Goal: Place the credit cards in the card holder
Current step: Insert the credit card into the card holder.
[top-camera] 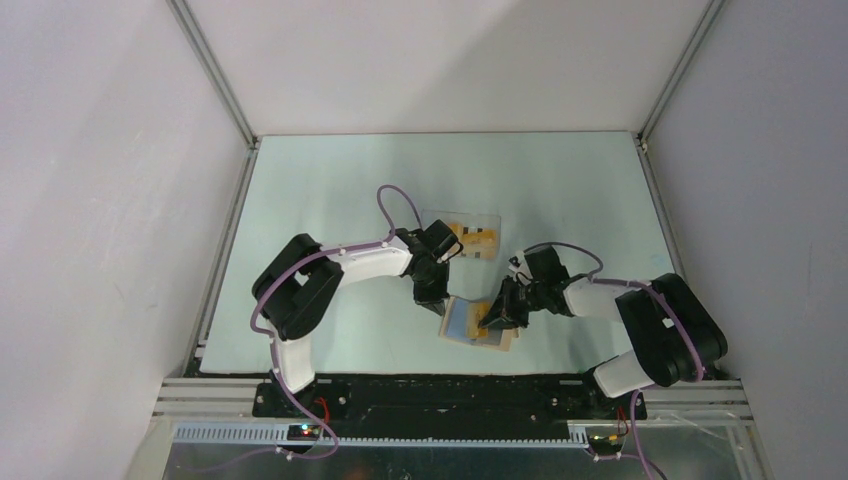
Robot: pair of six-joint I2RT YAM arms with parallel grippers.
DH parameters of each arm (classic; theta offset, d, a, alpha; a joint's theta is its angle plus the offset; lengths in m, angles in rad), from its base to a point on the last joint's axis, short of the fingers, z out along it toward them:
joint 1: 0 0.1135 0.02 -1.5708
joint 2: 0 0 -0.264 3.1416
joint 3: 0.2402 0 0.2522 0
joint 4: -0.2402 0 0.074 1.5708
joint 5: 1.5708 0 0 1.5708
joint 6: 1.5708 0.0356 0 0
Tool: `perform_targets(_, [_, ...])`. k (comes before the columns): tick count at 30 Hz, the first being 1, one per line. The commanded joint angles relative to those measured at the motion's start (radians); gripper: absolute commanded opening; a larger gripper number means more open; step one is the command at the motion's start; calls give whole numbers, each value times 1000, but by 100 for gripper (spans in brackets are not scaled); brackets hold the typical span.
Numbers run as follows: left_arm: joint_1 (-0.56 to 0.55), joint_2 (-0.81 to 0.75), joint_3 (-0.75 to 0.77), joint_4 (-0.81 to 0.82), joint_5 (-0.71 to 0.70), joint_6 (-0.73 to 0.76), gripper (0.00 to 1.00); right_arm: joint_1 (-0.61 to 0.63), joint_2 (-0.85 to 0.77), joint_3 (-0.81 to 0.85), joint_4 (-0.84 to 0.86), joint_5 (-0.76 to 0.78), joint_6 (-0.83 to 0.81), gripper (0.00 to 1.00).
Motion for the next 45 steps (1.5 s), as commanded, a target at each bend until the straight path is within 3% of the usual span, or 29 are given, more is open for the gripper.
perform_targets(1, [-8,17,0,10,8,-17,0,37,-9,-6,80,108,38,0])
perform_targets(9, [-8,5,-9,11,-1,-19,0,81,-43,-8,9,157,22,10])
perform_targets(10, [-9,6,-9,11,-2,-20,0,81,-67,-8,-9,163,10,21])
perform_targets(14, [-8,7,-9,10,-1,-19,0,85,-133,-1,-107,192,-20,45])
perform_targets(19, [-9,10,-3,10,1,-16,0,93,-137,11,-115,201,-38,64])
perform_targets(27, [-9,14,-1,10,4,-17,0,125,22,68,-32,128,-29,67])
perform_targets(38, [-10,16,1,11,7,-14,0,184,89,179,20,84,-85,64])
perform_targets(45, [-10,2,-3,10,3,-10,0,238,53,304,-198,201,-202,64])
